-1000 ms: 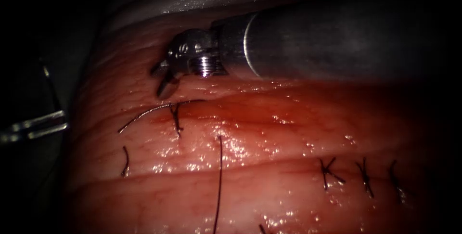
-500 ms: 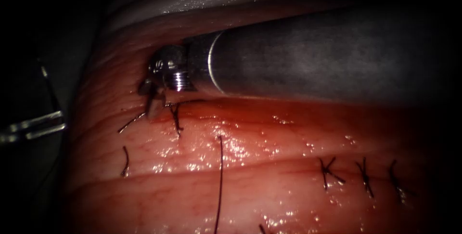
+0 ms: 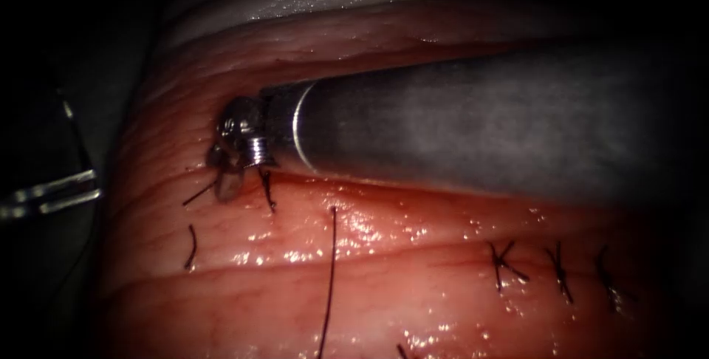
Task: Wound Closure
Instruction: With the right hand, adjust the suture tail.
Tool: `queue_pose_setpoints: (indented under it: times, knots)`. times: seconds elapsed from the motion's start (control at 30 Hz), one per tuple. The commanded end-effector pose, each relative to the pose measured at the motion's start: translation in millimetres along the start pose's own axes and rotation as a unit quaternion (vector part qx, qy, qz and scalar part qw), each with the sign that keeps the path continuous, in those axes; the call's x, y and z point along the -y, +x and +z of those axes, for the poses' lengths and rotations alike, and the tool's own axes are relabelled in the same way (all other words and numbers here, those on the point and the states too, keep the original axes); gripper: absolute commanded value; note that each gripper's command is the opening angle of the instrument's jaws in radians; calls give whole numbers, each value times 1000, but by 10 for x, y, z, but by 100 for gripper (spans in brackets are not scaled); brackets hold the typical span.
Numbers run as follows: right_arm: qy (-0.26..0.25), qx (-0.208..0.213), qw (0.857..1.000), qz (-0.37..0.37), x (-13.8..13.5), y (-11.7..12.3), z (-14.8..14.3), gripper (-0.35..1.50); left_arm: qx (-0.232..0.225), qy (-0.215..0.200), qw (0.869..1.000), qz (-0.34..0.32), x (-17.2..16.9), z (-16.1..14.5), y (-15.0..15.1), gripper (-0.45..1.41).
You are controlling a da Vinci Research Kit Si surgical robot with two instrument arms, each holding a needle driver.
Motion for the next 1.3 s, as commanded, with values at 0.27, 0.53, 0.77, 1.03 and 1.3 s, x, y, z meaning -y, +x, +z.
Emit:
queue_pose_setpoints:
  times: [0.27, 0.53, 0.77, 1.03, 1.3]
  knots:
    - [-16, -63, 997, 31, -6, -6, -22, -35, 0, 1, 1000, 0, -3, 8, -4, -45]
    - [-69, -222, 970, 71, -8, -46, -52, -35, -1, 1, 1000, 0, -4, 10, -4, -45]
    - [-143, -354, 915, 133, -12, -78, -84, -35, -1, -3, 1000, 2, -7, 15, -5, -45]
    - [-191, -450, 849, 199, -11, -88, -119, -35, 0, -5, 1000, 2, -9, 17, -5, -45]
    - [-204, -515, 802, 223, -5, -96, -147, -35, 0, -5, 1000, 2, -8, 18, -6, -45]
